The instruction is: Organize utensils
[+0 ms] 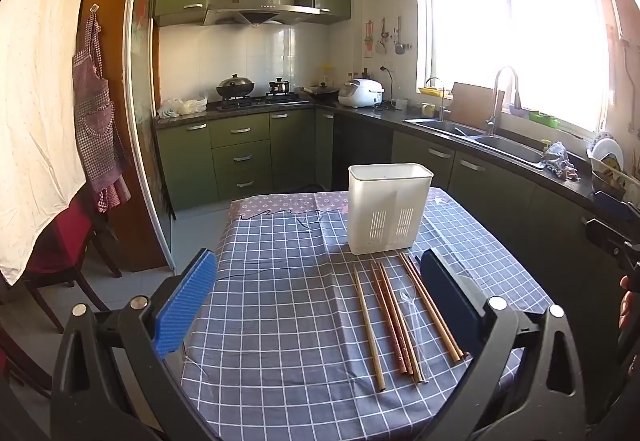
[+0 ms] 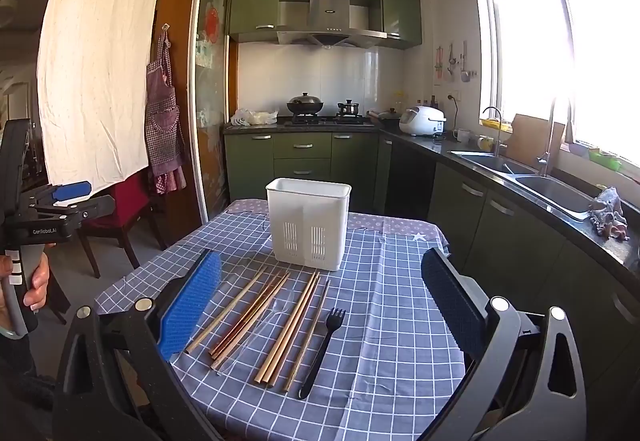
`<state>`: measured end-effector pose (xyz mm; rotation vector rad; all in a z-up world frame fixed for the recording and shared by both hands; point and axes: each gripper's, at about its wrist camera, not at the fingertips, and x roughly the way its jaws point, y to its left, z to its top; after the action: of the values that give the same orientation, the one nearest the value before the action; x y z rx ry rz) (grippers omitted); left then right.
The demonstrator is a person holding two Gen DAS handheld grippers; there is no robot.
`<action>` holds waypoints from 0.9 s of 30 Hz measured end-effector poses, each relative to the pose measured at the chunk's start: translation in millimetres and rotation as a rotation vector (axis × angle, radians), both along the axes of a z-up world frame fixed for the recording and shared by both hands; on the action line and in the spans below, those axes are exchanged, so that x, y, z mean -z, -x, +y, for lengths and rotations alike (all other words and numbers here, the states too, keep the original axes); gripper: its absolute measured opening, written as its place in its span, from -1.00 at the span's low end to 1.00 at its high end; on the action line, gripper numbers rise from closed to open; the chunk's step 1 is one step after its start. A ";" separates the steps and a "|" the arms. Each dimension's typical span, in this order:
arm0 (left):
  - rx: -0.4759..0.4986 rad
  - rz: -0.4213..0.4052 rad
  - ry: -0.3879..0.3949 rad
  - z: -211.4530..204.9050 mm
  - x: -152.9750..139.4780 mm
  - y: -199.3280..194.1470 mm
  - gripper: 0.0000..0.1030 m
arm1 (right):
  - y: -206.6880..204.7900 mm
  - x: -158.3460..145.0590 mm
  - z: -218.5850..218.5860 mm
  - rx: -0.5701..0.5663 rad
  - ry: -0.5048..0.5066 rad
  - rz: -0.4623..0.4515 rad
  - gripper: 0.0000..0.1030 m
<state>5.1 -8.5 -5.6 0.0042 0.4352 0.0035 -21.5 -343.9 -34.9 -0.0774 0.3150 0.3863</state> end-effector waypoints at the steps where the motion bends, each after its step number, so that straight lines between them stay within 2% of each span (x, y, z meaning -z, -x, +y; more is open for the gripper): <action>1: 0.000 0.000 0.001 -0.5 0.4 -0.4 0.88 | -0.3 0.0 0.1 0.000 -0.001 0.001 0.92; 27: 0.007 0.010 0.000 3.0 2.6 1.1 0.88 | -3.0 2.8 -0.4 0.001 0.001 0.012 0.92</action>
<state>4.0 -5.5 -8.1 0.0058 0.4455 -0.0033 -18.5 -344.2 -37.6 -0.0757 0.3269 0.3859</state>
